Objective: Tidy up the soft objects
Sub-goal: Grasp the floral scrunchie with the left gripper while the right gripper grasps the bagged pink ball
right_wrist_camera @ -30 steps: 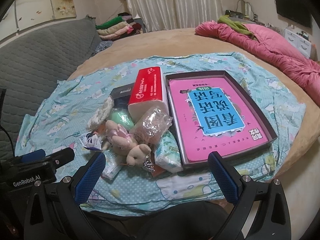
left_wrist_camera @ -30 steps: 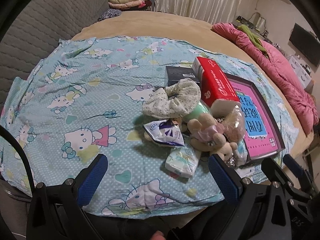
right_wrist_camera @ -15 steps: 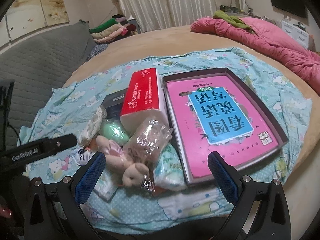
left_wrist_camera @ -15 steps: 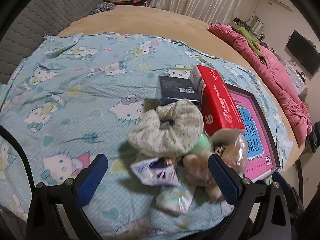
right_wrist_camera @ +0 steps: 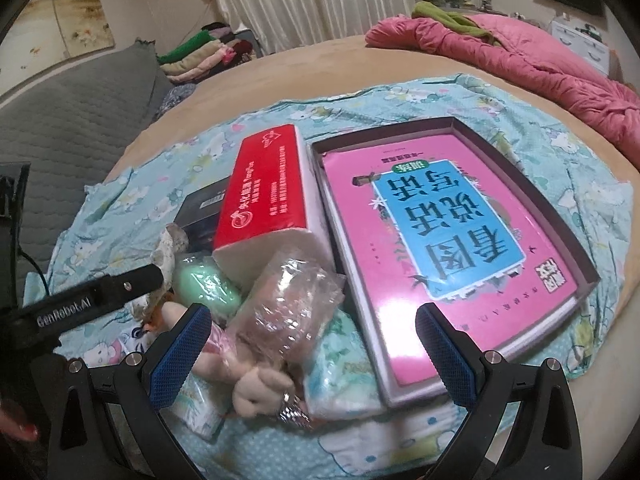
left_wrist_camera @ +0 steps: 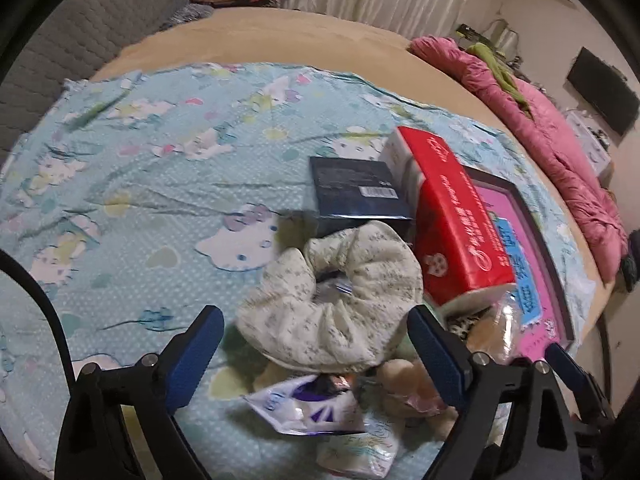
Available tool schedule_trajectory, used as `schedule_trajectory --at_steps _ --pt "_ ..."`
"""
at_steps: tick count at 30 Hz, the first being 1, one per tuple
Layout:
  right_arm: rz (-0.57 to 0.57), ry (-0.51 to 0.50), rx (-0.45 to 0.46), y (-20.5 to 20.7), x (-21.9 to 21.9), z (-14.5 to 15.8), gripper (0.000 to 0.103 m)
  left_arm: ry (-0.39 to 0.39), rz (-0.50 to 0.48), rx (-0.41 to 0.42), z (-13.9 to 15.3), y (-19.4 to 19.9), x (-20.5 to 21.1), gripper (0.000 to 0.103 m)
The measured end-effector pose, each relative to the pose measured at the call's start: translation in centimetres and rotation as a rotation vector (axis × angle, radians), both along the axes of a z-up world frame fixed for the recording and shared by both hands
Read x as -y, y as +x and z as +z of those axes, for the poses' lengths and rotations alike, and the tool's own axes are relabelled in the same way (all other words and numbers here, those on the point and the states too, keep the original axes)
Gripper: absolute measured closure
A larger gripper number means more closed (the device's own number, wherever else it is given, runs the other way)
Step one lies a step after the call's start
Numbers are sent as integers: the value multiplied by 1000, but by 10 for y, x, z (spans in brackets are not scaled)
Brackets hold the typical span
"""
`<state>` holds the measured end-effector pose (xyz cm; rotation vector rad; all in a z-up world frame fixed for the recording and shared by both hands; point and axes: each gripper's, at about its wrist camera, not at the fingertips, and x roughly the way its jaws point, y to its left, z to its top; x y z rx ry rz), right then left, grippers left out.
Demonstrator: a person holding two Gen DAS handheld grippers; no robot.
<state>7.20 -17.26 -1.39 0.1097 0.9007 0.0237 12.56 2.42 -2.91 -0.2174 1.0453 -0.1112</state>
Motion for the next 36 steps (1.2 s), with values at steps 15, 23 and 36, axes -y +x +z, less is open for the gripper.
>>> schedule_trajectory --at_steps 15,23,36 --pt "43 -19 -22 12 -15 -18 38 -120 -68 12 -10 10 -14 50" --pt "32 19 12 9 -7 -7 43 -164 -110 38 -6 6 -17 91" --pt "58 69 89 1 0 15 47 -177 -88 154 31 -15 -25 91"
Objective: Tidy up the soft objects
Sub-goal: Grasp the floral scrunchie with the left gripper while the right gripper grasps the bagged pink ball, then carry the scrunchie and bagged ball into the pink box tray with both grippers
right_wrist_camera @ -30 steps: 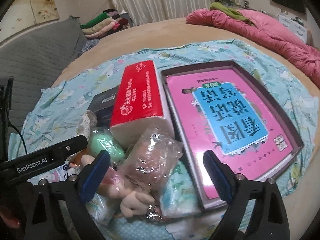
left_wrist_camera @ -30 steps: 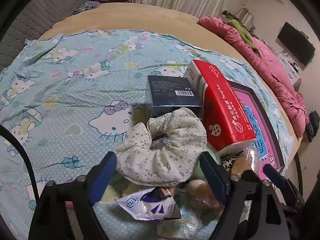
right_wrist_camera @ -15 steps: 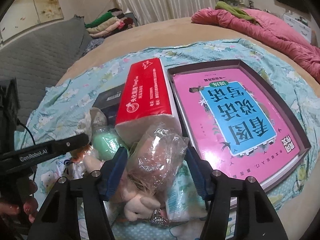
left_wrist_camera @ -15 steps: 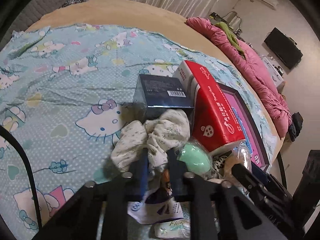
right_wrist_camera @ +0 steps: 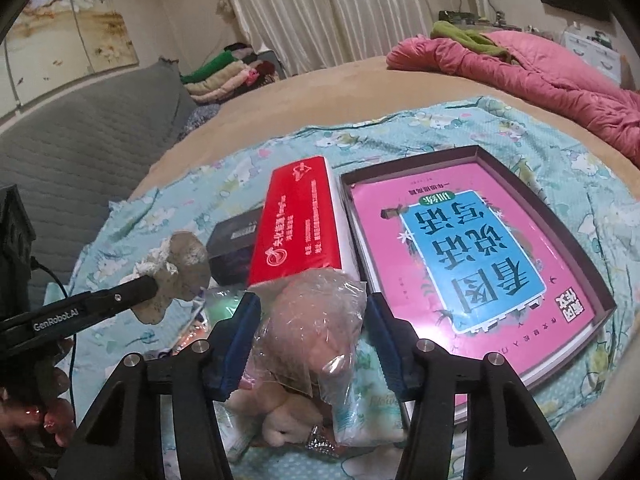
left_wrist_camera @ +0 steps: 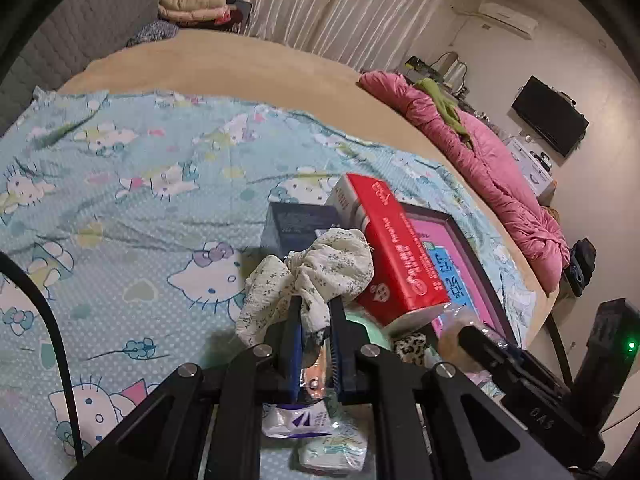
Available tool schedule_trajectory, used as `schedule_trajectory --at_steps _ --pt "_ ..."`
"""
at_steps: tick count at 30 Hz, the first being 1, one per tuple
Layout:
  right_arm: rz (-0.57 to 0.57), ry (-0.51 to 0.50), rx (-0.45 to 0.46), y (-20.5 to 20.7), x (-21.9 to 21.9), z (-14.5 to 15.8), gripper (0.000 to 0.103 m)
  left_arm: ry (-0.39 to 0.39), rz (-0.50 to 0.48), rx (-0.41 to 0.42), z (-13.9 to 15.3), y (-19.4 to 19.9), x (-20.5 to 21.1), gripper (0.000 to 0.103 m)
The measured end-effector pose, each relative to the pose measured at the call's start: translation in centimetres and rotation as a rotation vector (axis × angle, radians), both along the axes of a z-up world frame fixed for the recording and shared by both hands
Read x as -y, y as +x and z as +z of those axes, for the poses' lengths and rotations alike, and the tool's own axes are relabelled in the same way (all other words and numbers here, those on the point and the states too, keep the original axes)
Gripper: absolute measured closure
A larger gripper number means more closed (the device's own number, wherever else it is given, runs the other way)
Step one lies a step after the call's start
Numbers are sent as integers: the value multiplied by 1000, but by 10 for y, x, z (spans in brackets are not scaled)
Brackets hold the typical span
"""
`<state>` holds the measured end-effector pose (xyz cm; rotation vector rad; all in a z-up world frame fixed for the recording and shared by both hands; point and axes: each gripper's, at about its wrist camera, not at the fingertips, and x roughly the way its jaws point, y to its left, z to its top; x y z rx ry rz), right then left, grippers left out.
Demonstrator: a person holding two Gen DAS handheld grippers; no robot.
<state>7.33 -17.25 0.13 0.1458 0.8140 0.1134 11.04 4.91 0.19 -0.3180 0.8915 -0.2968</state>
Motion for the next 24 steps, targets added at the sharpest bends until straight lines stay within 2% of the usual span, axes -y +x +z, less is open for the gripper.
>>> schedule_trajectory --at_steps 6,15,24 --pt "10 15 -7 -4 5 1 48 19 -26 15 9 -7 19 91" --pt "-44 27 93 -13 34 31 48 65 -99 83 36 -26 64 91" --pt "-122 66 160 -24 77 51 48 119 -166 95 49 -39 116 91"
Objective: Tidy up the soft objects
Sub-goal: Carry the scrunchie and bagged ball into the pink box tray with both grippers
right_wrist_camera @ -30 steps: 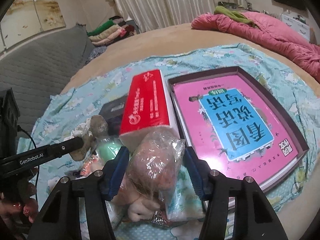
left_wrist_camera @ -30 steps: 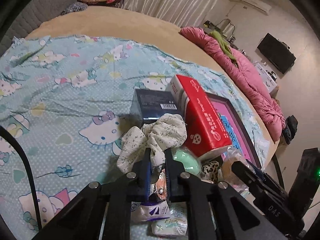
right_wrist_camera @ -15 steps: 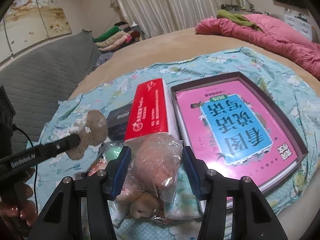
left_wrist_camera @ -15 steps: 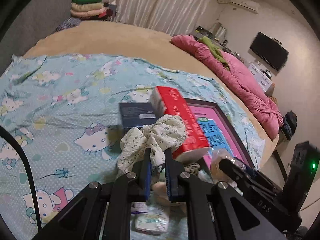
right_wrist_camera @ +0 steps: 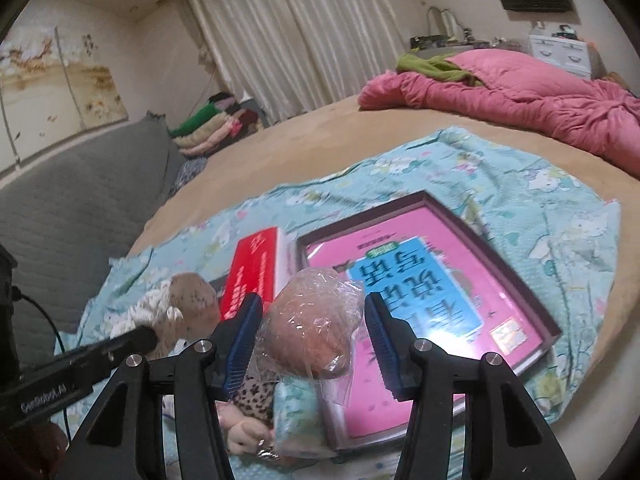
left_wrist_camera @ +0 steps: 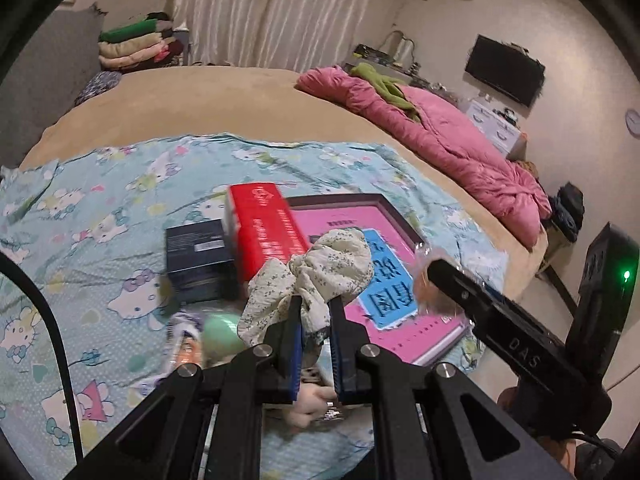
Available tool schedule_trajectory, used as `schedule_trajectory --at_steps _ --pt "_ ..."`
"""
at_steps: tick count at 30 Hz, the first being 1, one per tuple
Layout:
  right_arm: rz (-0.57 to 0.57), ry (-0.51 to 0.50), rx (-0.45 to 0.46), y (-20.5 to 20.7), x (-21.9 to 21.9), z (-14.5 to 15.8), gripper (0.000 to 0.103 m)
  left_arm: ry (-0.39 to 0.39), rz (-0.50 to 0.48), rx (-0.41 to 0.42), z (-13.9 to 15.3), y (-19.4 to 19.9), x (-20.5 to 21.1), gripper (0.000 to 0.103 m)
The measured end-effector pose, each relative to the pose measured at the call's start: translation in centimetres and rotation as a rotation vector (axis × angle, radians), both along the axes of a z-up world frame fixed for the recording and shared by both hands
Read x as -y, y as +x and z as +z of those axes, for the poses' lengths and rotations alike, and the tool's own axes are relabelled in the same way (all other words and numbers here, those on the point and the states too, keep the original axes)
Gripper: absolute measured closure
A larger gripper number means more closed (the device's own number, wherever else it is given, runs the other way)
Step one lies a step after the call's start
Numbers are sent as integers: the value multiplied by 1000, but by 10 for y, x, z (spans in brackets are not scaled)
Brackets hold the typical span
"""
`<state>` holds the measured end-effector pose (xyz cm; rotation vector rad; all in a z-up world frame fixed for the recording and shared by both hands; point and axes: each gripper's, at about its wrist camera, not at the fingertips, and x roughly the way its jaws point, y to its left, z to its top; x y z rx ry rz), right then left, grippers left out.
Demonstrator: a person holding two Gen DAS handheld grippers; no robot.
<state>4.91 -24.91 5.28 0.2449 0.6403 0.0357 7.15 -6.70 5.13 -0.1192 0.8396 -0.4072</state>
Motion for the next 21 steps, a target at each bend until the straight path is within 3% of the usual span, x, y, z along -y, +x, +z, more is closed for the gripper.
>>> schedule_trajectory --at_steps 10,21 --pt "-98 19 42 -12 51 10 49 51 -83 0 3 -1 66 91" --pt "-152 24 26 -12 87 5 49 139 -154 -53 -26 12 119 91"
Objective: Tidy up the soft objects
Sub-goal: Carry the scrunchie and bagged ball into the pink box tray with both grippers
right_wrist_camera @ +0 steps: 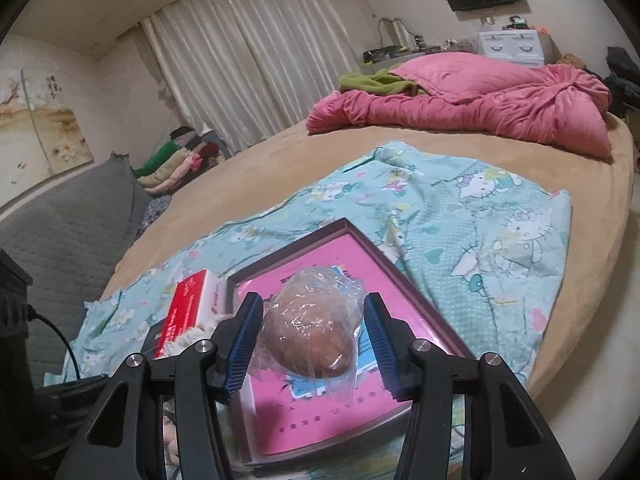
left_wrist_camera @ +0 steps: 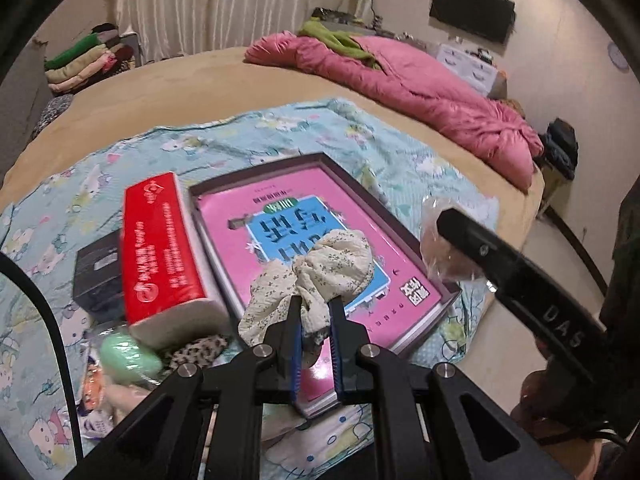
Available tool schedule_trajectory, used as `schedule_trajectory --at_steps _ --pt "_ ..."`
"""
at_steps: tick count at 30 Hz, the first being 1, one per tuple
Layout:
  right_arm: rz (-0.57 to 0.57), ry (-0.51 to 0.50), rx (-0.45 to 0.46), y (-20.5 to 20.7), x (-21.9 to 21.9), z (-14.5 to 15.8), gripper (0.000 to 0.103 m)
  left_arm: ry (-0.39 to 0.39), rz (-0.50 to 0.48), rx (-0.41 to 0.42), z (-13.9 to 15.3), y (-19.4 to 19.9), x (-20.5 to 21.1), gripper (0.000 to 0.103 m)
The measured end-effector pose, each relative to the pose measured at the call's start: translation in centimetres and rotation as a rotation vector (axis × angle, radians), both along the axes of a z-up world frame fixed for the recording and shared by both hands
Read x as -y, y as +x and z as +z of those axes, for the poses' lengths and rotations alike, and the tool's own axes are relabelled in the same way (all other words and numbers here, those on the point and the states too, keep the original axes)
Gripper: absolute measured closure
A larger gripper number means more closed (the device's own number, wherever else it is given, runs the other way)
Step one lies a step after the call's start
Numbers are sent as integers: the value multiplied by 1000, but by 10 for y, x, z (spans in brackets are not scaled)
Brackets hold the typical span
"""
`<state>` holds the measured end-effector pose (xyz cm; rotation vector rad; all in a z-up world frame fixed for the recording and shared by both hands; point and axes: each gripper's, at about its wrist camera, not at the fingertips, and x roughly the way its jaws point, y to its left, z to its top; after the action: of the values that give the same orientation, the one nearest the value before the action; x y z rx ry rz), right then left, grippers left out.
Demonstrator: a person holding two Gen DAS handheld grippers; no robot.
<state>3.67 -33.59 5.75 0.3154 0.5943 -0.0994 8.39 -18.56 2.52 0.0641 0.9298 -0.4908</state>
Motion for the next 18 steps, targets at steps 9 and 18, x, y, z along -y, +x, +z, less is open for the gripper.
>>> schedule_trajectory --at_steps 9,18 --pt "-22 11 -14 4 14 -8 49 44 -32 -59 -31 8 29 91" --pt "-38 15 -68 12 26 -27 49 76 -44 -113 -58 10 36 91"
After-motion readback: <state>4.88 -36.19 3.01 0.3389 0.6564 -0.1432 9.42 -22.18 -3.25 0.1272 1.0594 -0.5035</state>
